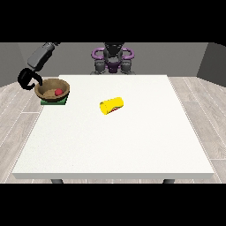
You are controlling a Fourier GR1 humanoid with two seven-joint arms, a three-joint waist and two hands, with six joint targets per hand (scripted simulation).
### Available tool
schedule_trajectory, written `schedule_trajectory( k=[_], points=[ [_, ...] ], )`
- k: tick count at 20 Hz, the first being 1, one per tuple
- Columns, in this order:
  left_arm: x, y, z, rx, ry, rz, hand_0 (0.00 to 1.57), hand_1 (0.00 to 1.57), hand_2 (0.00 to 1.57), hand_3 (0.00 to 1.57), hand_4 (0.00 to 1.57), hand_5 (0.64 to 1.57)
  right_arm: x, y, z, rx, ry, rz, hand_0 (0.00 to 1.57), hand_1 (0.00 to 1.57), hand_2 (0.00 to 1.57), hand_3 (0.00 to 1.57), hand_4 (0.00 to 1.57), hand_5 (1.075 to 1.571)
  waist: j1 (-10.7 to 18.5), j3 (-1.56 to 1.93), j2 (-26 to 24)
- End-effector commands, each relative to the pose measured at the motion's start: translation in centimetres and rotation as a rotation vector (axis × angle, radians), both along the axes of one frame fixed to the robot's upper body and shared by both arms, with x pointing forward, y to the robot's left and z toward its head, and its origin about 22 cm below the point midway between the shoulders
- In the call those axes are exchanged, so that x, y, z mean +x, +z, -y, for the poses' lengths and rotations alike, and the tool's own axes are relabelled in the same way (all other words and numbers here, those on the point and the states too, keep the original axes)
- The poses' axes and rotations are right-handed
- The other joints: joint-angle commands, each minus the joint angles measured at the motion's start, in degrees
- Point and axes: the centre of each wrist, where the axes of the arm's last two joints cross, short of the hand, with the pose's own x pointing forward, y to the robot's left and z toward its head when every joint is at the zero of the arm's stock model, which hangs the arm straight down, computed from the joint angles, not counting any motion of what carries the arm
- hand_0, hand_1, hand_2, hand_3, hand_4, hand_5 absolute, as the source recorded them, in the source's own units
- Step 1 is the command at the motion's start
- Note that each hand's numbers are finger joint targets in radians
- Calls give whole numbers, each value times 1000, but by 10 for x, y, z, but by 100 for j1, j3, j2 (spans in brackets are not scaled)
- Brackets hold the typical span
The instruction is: Pick the cup and pour the ball into the bowl, then pick the bowl and place it on the pad
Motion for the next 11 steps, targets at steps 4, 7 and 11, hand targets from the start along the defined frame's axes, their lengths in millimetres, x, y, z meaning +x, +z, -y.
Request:
schedule_trajectory(
  k=[4, 7, 11],
  points=[
    [4, 11, 13, -11, -49, -5, 0, 0, 0, 0, 761, 1544, 2, 18, 9, -6, -83, -42, 0, 0, 0, 0, 0, 1485, 124, 5, -253],
    [26, -20, 55, -71, -158, -91, 0, 0, 0, 0, 983, 1570, -1, 44, 23, -13, -68, -88, 0, 0, 0, 0, 0, 1477, 4, 6, -891],
    [32, -68, 51, -91, -77, -307, 0, 0, 0, 0, 983, 1570, 46, 48, -31, -30, 132, 5, 0, 0, 0, 0, 701, 1219, -336, -23, -2192]
  ],
)
